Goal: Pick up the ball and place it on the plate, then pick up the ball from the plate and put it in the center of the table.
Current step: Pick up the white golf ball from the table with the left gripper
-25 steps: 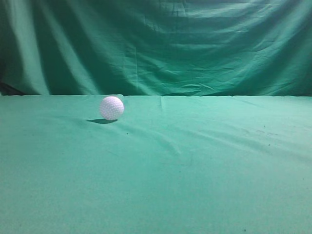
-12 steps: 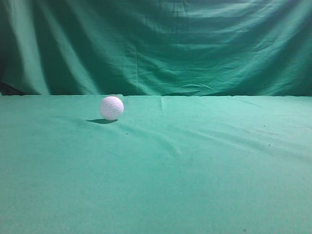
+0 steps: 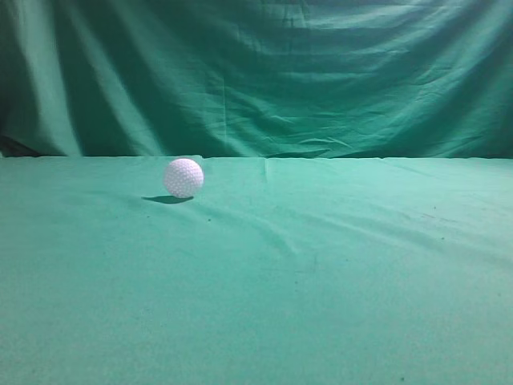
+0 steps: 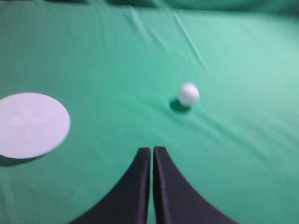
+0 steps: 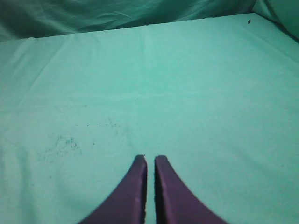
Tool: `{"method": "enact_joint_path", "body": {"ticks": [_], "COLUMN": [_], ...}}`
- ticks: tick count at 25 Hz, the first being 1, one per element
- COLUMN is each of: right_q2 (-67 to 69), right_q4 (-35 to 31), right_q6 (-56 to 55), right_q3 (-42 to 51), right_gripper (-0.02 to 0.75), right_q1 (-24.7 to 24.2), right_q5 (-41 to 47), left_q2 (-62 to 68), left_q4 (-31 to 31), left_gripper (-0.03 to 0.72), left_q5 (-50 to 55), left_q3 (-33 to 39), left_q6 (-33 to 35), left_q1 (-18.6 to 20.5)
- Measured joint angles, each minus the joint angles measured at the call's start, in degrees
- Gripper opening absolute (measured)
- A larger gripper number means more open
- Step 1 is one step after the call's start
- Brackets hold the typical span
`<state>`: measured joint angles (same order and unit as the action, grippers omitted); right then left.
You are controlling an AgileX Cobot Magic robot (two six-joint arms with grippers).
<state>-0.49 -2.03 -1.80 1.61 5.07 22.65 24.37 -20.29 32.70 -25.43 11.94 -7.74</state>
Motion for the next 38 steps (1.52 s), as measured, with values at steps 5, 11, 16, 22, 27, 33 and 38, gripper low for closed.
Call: {"method": "enact_joint_path", "body": {"ticks": [5,11,16,22,27,33,38], "right_q2": [0.0,0.0,0.0,0.0,0.0,0.0,0.0], "right_q4": [0.0,0.0,0.0,0.0,0.0,0.0,0.0], "right_q6": [0.0,0.0,0.0,0.0,0.0,0.0,0.0], "right_q3": [0.0,0.0,0.0,0.0,0.0,0.0,0.0], "right_gripper": [0.046,0.046,0.046,0.046,0.046,0.046,0.046], "right_q1": [0.0,0.0,0.0,0.0,0.0,0.0,0.0], "right_q5": [0.0,0.0,0.0,0.0,0.0,0.0,0.0], "left_q2": [11.45,23.77,34.63,46.71,58.92,73.04,81.59], "left_q4": [-3.35,-12.88,-15.34,-6.53,2.31,9.19,13.52], "left_gripper": [0.0,0.0,0.0,0.0,0.0,0.0,0.162], "left_q5": [10.77,11.38,10.63,2.78,3.11,7.0,7.72], "left_q3": [-6.94,-14.43,-19.56,-25.27,-34.17,-46.65,-54.1], "left_q6": [11.38,21.9,24.04,18.85,13.22,7.44,3.71], "left_q1": [0.0,0.0,-5.1,-17.13,-20.82,-21.08,-21.08]}}
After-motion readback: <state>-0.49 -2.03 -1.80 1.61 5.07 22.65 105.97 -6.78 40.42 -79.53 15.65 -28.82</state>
